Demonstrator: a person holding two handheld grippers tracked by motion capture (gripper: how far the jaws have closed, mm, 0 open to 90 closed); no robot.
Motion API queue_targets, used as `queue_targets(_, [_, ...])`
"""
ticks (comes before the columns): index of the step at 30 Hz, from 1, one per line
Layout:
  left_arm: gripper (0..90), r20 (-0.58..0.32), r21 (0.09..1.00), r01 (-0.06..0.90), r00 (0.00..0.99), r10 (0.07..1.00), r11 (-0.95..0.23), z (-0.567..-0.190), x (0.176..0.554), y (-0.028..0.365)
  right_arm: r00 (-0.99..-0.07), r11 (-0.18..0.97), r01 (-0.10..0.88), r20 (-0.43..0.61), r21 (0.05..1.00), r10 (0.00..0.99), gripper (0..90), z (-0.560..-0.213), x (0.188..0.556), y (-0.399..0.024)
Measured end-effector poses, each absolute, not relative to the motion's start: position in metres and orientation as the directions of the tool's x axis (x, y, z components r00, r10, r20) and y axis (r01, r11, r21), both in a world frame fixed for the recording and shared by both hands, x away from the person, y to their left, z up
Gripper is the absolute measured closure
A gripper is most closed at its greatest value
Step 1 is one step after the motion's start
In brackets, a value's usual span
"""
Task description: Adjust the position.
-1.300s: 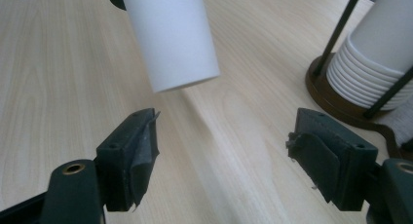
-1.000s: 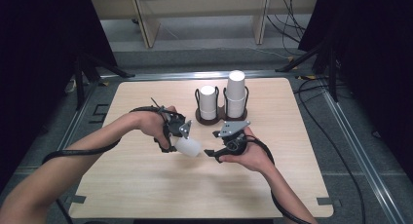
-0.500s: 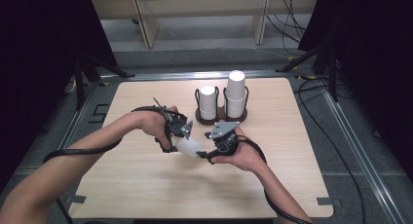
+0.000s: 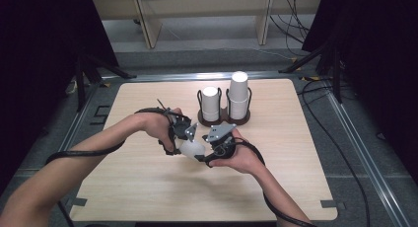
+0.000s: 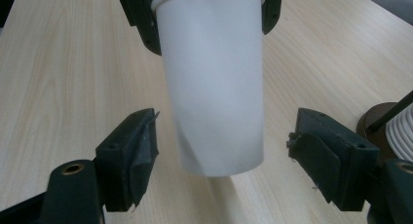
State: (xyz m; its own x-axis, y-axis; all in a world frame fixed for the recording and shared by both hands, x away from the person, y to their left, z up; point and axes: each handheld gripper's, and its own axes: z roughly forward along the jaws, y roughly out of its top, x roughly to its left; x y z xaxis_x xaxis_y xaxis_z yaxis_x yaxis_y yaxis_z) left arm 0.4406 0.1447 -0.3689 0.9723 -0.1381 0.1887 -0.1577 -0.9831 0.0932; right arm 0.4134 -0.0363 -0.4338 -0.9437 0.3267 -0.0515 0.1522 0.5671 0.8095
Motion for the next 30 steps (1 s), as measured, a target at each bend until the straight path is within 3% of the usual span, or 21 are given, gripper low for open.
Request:
queue_targets(9, [29.3,0.181,0.096,-0.166,0.973,-0.147,-0.981,-0.369,0.439,0.142,-0.949,0.585,0.122,-0.079,0.802,0.305,25.2,-0.436,0.415,-0.032])
queue_targets(14, [29.4,0.189,0.103,-0.174,0.970,-0.153,-0.979,-0.368,0.439,0.140,-0.948,0.584,0.161,-0.040,0.796,0.315,25.3,-0.437,0.412,-0.030])
queue_targets(17, [29.4,0.191,0.103,-0.177,0.969,-0.155,-0.979,-0.367,0.438,0.138,-0.954,0.592,0.118,-0.075,0.797,0.290,25.3,-0.438,0.415,-0.028])
queue_targets(18, [29.4,0.189,0.104,-0.175,0.970,-0.154,-0.979,-0.367,0.438,0.138,-0.951,0.587,0.159,-0.038,0.794,0.308,25.3,-0.438,0.412,-0.028])
queue_targets(30, [29.4,0.188,0.116,-0.188,0.968,-0.165,-0.975,-0.365,0.436,0.134,-0.952,0.580,0.152,-0.040,0.800,0.304,26.6,-0.442,0.414,-0.024])
